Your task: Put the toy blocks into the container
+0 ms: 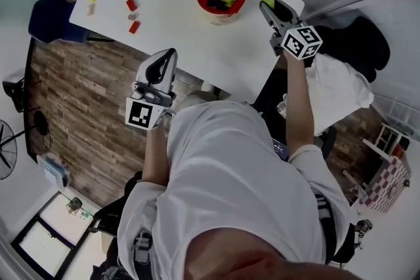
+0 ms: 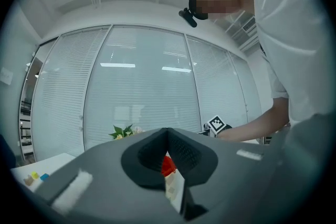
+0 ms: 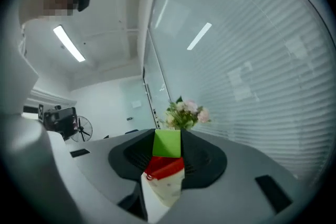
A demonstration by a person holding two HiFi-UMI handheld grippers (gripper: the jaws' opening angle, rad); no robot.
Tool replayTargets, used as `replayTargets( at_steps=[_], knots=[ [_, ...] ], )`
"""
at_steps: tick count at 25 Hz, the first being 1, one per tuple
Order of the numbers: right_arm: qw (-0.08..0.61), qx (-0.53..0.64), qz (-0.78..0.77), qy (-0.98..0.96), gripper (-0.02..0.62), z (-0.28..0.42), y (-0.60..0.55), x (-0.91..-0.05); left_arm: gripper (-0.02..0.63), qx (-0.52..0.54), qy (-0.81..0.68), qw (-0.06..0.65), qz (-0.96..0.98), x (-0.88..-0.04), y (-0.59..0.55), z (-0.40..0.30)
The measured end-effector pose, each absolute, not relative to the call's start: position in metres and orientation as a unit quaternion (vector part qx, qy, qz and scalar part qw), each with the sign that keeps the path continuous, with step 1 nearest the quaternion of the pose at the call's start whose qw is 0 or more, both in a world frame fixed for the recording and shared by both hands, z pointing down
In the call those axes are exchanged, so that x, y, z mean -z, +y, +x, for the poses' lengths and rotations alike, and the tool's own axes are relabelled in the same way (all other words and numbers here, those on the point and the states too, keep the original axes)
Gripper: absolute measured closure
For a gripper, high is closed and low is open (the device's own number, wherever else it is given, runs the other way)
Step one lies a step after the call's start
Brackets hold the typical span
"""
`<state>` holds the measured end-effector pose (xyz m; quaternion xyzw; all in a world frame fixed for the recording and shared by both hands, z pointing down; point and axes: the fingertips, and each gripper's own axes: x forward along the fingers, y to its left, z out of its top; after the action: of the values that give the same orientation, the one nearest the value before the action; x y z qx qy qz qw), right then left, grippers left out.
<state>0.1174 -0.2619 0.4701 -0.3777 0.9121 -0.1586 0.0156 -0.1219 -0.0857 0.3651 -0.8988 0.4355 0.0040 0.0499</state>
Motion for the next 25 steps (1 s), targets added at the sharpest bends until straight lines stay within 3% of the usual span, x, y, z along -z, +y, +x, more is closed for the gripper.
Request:
replayTargets(
  at_steps=[3, 9, 12, 17, 18, 20, 22, 25],
  knots=[
    [0.007, 0.078, -0.375, 0.924, 0.448, 0.101, -0.241, -0.421, 0.609, -0.02, 0.426, 0.062, -0.903, -0.35, -0.085, -0.125],
    [-0.117, -0.103, -0.377, 0.913, 0.448, 0.055, -0.232, -0.393, 0.609, -0.059, 0.421, 0.066, -0.903, -0.321, -0.078, -0.137],
    [-0.174, -0.082, -0.364, 0.911, 0.448, 0.029, -0.254, -0.424, 0.609, -0.073, 0.424, 0.068, -0.9, -0.314, -0.069, -0.15],
    [-0.294, 0.049, -0.334, 0.894, 0.446, -0.012, -0.298, -0.516, 0.609, -0.077, 0.438, 0.058, -0.894, -0.32, -0.047, -0.18],
    [-0.316, 0.073, -0.337, 0.884, 0.425, -0.015, -0.305, -0.531, 0.609, -0.076, 0.442, 0.055, -0.892, -0.323, -0.042, -0.186],
    [-0.352, 0.107, -0.343, 0.864, 0.299, -0.015, -0.315, -0.552, 0.609, -0.075, 0.45, 0.051, -0.888, -0.328, -0.035, -0.198],
    [-0.356, 0.127, -0.355, 0.855, 0.242, -0.012, -0.318, -0.555, 0.609, -0.075, 0.456, 0.046, -0.885, -0.333, -0.029, -0.209],
    [-0.315, 0.133, -0.379, 0.86, 0.232, -0.008, -0.313, -0.539, 0.609, -0.073, 0.46, 0.041, -0.884, -0.34, -0.025, -0.223]
  ],
)
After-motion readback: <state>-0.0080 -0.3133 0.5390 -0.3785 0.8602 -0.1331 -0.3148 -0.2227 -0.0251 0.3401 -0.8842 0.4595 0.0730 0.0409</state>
